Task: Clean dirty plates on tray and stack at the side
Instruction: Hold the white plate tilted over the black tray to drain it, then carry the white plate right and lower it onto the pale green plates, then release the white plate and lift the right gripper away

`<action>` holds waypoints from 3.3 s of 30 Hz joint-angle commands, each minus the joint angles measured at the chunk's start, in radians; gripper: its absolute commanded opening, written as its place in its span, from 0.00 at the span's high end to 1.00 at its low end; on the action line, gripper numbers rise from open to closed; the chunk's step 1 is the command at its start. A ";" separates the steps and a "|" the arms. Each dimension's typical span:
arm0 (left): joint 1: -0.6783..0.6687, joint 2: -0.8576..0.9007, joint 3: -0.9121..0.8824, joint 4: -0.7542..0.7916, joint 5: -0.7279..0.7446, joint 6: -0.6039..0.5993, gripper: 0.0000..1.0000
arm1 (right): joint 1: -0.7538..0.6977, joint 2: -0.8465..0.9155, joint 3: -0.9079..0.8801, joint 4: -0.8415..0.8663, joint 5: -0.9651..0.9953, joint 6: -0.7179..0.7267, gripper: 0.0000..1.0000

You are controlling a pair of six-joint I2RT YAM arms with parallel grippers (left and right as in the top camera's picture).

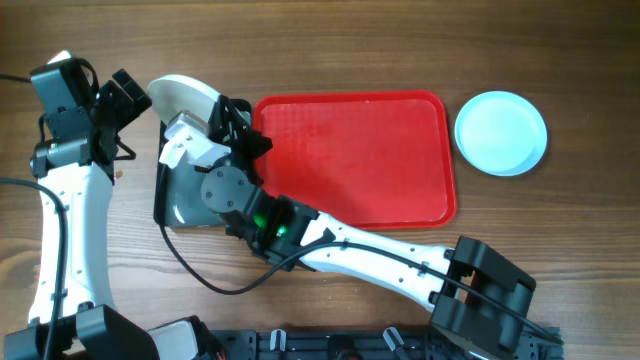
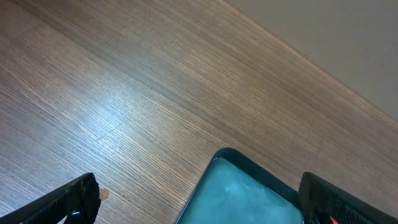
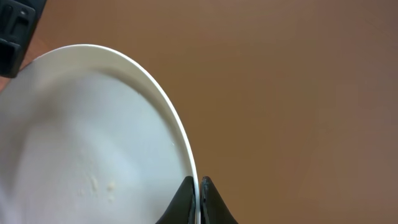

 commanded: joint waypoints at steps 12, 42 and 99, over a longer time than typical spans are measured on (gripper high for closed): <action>0.007 -0.015 0.005 0.002 -0.010 -0.008 0.00 | 0.004 0.003 0.021 0.019 0.021 -0.024 0.96; 0.007 -0.015 0.005 0.002 -0.010 -0.008 0.00 | -0.260 0.000 0.021 -0.590 -0.667 1.007 0.96; 0.007 -0.015 0.005 0.002 -0.010 -0.008 0.00 | -1.080 -0.031 0.002 -1.239 -0.996 0.714 0.05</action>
